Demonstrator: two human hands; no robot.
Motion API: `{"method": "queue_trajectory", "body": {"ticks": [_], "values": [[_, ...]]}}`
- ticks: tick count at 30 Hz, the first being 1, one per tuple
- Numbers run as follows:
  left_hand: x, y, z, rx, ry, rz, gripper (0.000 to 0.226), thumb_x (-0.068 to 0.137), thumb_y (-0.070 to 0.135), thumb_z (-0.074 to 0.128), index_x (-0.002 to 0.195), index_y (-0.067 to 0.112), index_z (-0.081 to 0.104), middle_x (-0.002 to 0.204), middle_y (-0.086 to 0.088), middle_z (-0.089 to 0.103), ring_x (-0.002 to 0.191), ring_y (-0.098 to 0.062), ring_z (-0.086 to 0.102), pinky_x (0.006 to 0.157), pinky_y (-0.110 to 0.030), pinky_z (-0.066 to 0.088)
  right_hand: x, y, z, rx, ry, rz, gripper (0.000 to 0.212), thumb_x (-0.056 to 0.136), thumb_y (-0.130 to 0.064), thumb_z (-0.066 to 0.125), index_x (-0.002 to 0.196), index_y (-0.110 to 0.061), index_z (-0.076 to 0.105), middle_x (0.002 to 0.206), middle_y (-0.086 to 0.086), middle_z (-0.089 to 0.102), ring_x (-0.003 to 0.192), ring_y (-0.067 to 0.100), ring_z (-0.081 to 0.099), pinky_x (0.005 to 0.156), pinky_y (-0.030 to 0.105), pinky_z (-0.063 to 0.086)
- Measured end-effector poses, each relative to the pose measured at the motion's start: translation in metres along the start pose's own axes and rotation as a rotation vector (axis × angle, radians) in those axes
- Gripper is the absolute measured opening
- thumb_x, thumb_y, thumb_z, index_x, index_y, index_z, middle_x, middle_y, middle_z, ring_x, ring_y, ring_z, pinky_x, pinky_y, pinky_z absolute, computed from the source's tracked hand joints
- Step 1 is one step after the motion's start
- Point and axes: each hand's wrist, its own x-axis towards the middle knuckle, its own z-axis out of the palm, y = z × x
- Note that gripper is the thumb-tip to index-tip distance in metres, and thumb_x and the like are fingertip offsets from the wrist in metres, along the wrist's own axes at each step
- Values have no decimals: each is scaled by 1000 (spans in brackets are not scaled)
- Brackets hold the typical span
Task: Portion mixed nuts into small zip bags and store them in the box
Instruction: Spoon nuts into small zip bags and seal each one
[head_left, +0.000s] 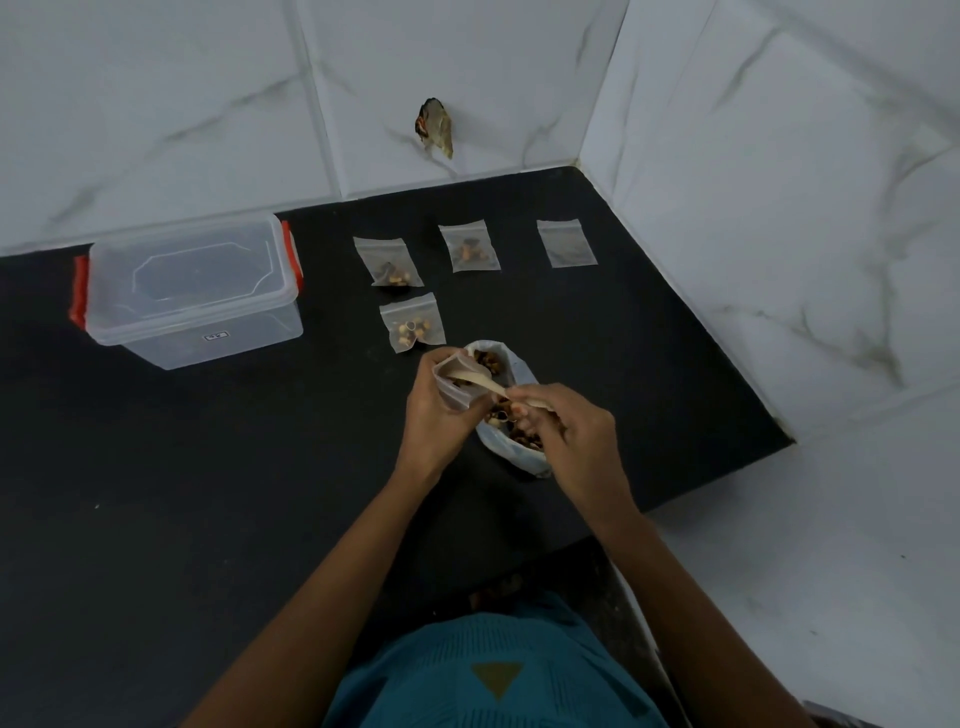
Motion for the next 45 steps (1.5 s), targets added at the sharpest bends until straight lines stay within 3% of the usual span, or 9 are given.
{"method": "queue_trajectory", "body": {"ticks": [4,7,11,14,20,24,28,34,45], "values": [[0,2,0,6,-29,0,47,72,10,77,108,19,48,103,17,53,95,9,53,80,-9,45,4,-1,-1,222,138,297,19,90,-3,53,90,-19,64,69,-4,63,62,1,60,61,14,49],[2,4,1,7,-41,-6,48,73,10,77,108,21,47,102,16,54,94,10,53,80,-11,47,5,-1,-3,237,166,298,21,90,-5,54,88,-23,63,70,-2,63,64,2,60,64,17,50],[5,4,1,7,-27,-3,48,73,7,76,109,18,47,101,15,54,96,4,53,78,-7,44,2,0,-3,111,90,32,18,87,-6,52,101,-10,63,79,-4,65,76,-5,61,68,10,49],[7,3,0,21,-21,-5,48,71,5,76,111,8,50,99,12,54,91,6,54,76,-6,42,-4,12,1,-110,-35,-219,24,86,-5,48,103,1,64,90,11,67,88,6,59,80,16,49],[6,2,0,21,-29,-3,49,70,9,78,110,12,50,100,12,54,91,9,54,76,-6,42,-5,23,5,-225,-19,-372,16,93,-15,46,107,-9,52,89,13,68,88,10,57,85,18,46],[6,7,-1,28,-20,-15,45,74,3,74,109,13,48,100,14,52,96,4,52,75,-2,40,-5,6,2,25,78,-42,22,86,-6,50,103,-11,63,89,-10,65,80,-3,61,74,8,48],[5,11,-2,20,-36,-41,48,75,6,74,110,19,45,100,21,50,93,12,50,72,1,39,2,-2,-2,364,243,347,21,90,-4,53,90,-22,65,67,-5,67,65,4,62,63,17,51],[7,12,-3,38,-21,-24,48,76,5,73,109,20,43,99,22,47,90,23,47,72,3,37,2,-8,-4,383,238,330,21,89,-4,52,90,-21,65,68,-5,68,64,5,62,63,17,51],[-1,-10,-12,69,9,-154,47,77,14,73,113,24,44,100,17,52,93,5,53,70,-2,43,8,24,-9,132,314,425,12,90,-7,54,93,-9,65,67,-4,62,62,0,60,61,13,49]]}}
